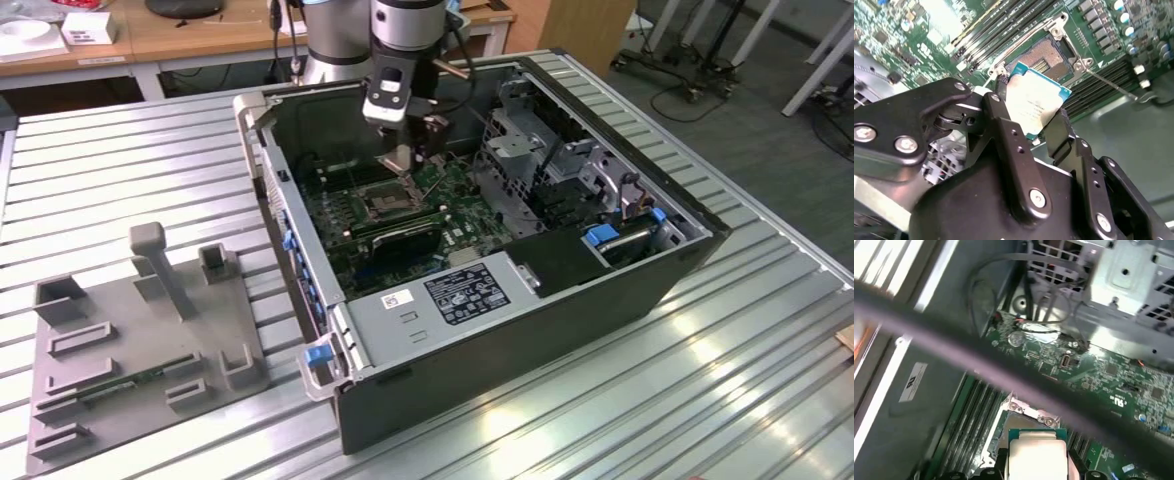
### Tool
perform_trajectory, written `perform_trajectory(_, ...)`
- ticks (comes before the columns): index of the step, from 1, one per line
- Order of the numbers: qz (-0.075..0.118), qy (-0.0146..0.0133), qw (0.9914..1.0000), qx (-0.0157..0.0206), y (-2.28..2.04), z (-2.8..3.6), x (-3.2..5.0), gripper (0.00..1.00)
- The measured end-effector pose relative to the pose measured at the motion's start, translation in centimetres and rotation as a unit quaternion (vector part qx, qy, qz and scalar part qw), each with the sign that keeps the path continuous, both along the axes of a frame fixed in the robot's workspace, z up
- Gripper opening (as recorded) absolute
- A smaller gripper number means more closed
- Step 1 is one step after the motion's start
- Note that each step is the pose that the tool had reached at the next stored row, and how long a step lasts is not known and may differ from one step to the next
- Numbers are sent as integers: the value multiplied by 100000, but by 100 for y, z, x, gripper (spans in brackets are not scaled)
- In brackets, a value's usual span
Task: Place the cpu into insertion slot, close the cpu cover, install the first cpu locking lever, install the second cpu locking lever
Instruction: 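Place the cpu into insertion slot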
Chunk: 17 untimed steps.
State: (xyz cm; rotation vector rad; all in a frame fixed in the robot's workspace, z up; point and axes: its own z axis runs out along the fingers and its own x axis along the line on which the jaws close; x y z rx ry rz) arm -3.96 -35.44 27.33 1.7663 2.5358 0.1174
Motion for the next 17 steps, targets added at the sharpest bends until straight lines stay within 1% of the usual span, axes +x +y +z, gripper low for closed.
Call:
perform_trajectory(2, -1798, -1, 99984, 2, 0, -2, 0, 54)
perform_trajectory(4, -3449, 3, 99941, -4, 0, -2, 0, 54)
perform_trajectory(9, -3588, 1, 99936, -3, 0, -2, 0, 54)
perform_trajectory(10, -3781, -2, 99928, -4, 0, -2, 0, 54)
perform_trajectory(11, -4393, -6, 99903, 8, 1, -4, 0, 54)
perform_trajectory(13, -6177, 0, 99809, 0, 0, -5, 0, 54)
perform_trajectory(15, -8052, 0, 99675, 0, 0, -7, 0, 54)
perform_trajectory(17, -10164, -1, 99482, 2, 0, -9, 0, 54)
